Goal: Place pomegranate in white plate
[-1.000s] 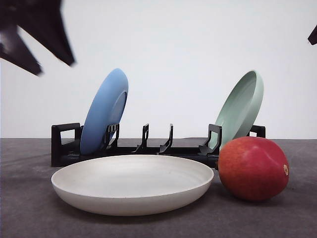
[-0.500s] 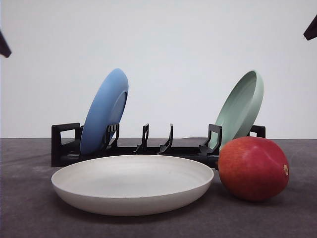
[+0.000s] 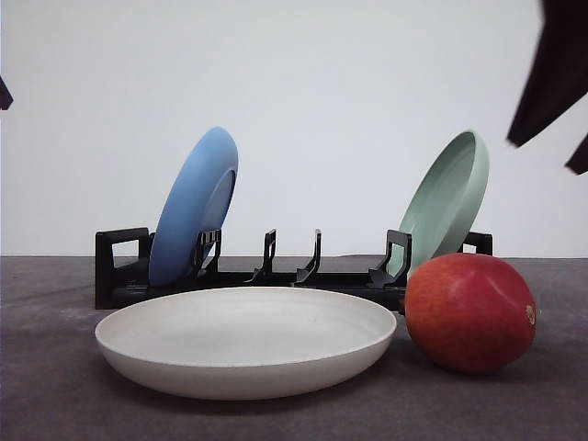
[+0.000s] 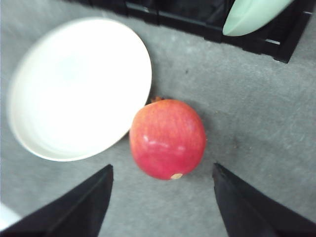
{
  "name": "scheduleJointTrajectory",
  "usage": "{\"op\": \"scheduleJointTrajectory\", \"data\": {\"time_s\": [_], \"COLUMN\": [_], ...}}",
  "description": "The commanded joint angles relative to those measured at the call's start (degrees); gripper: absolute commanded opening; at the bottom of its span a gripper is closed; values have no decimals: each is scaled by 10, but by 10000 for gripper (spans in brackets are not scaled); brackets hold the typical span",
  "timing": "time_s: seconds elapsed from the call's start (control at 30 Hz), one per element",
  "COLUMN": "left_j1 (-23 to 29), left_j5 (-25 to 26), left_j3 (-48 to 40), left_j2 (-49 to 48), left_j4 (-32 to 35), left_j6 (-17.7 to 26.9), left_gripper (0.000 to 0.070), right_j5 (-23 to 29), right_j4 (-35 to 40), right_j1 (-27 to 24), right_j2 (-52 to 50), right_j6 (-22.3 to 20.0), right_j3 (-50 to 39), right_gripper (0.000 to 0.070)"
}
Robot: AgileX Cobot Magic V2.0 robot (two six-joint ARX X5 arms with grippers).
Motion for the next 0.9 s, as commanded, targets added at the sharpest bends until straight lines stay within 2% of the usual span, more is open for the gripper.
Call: {"op": "scheduleJointTrajectory", "data": {"time_s": [0.0, 0.13, 0.23, 0.3, 0.53, 0.87], "left_j1": [-1, -1, -1, -1, -1, -1], "left_j5": [3, 3, 3, 3, 3, 3], "left_j3": [2, 2, 2, 2, 2, 2], "left_j2": [3, 3, 3, 3, 3, 3], "left_j4": [7, 7, 7, 6, 6, 6], "left_j6": [0, 0, 0, -1, -3, -4], "left_gripper": [471, 470, 470, 470, 469, 469], "right_j5": [14, 17, 17, 17, 17, 16], "right_j4": [4, 22, 46, 60, 90, 91], "right_j1": [15, 30, 31, 31, 31, 30], "right_j2": [32, 95, 134, 158, 235, 323], "right_j6": [-18, -55, -69, -71, -72, -69], "right_j3": [21, 45, 50, 50, 50, 50], "right_gripper": [454, 518, 639, 669, 672, 670]}}
